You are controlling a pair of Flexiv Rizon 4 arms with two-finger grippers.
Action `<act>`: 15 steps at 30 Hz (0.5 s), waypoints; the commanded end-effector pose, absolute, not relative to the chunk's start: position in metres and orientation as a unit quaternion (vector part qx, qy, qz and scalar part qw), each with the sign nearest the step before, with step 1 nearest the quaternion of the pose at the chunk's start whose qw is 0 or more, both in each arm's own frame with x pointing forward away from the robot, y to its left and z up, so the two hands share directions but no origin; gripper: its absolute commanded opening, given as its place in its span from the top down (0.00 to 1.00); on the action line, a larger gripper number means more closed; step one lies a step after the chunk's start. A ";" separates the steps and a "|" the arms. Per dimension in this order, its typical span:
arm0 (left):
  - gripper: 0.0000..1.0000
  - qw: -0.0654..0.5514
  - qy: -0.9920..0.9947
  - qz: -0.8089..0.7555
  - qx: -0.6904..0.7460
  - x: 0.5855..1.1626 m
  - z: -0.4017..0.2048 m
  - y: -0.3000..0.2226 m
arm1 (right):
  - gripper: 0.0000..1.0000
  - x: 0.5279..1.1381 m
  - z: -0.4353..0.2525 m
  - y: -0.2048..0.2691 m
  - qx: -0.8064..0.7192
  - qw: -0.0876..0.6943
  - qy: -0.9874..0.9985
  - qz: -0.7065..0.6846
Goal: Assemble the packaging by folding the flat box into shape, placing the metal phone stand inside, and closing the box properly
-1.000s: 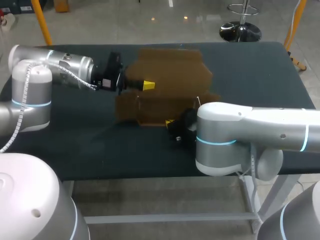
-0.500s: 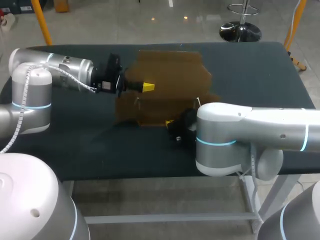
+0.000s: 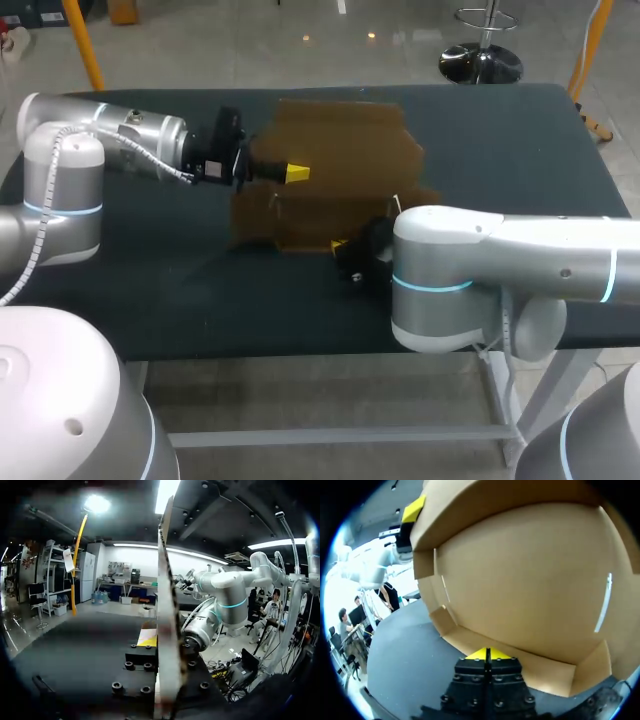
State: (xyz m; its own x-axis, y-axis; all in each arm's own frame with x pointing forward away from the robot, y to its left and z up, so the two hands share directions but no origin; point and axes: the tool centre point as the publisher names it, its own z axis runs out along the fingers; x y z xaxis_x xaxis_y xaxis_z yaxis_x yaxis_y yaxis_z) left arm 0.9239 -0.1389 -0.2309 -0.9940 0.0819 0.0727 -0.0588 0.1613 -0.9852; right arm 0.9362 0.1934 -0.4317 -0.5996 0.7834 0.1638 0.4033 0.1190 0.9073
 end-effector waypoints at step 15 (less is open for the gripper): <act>1.00 0.055 -0.759 0.649 -0.009 0.925 -0.233 -0.140 | 1.00 0.935 -0.439 0.197 0.405 0.187 0.725 0.524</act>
State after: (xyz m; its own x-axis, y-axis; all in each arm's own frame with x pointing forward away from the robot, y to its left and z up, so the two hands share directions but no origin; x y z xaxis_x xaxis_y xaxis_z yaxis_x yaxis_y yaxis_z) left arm 0.9244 -0.1384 -0.2304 -0.9941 0.0809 0.0723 -0.0586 0.1596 -0.9854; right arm 0.9362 0.1941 -0.4307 -0.6030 0.7817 0.1591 0.3982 0.1222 0.9091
